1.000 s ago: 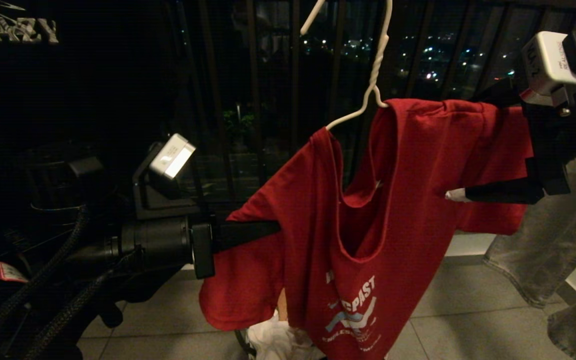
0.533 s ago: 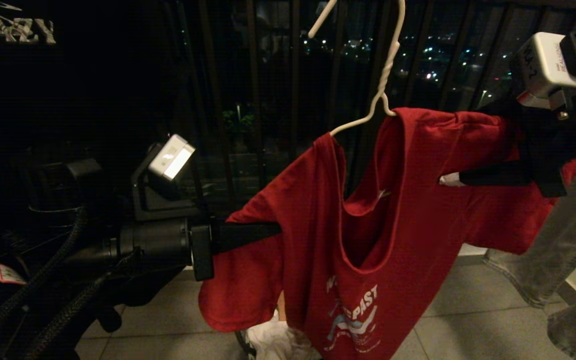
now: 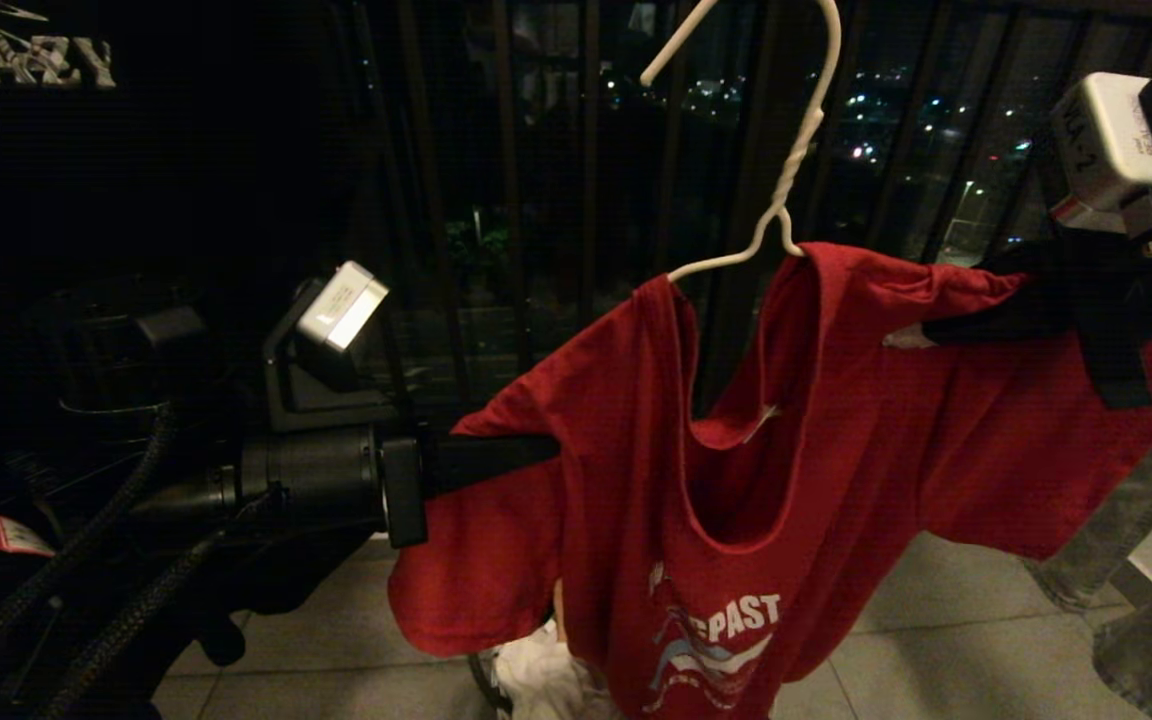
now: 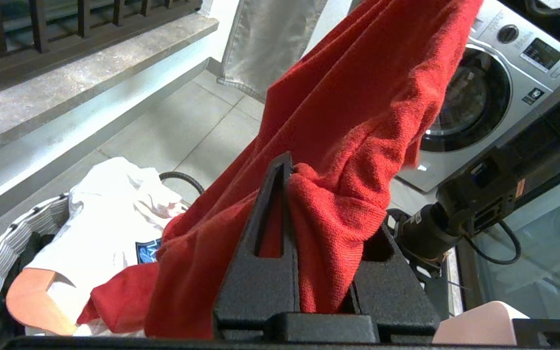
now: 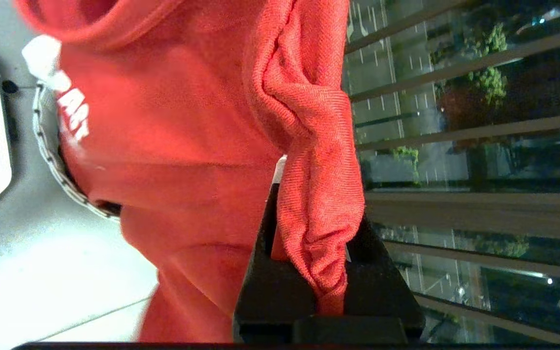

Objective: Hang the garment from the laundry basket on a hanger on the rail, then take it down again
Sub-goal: Hang the clothes rack on the clothesline

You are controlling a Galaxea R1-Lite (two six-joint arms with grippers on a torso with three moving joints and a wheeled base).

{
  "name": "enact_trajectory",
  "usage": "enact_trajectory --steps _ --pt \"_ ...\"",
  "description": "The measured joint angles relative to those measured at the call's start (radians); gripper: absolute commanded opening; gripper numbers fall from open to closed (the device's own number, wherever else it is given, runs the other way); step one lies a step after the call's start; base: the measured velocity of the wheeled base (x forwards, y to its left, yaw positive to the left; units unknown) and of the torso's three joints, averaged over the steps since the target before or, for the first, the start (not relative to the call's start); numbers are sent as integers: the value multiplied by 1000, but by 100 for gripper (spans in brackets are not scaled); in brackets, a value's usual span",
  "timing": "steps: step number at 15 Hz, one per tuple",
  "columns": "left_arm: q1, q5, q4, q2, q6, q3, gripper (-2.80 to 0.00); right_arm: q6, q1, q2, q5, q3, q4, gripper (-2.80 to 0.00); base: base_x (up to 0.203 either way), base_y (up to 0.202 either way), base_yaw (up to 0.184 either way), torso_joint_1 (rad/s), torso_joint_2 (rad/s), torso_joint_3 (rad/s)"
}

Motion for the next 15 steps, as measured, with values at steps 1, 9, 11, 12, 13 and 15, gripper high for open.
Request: enact_trajectory --steps 1,9,11,12,13,15 --pt "0 0 -1 -1 0 0 -280 0 4 -6 0 1 13 -280 0 0 0 0 0 0" --pt "2 2 -7 -4 6 4 -280 0 13 -29 1 3 40 -280 0 0 0 0 0 0" --pt "4 3 -7 -4 8 5 -280 0 15 -31 1 3 40 -280 0 0 0 0 0 0" --pt "7 3 -7 -3 9 5 -280 0 16 -31 1 2 40 -280 0 0 0 0 0 0" --pt "9 3 -7 -3 10 5 -30 0 16 -32 1 1 40 -280 0 0 0 0 0 0" --pt "12 6 -13 -4 7 5 0 -1 19 -32 6 1 42 -280 0 0 0 0 0 0"
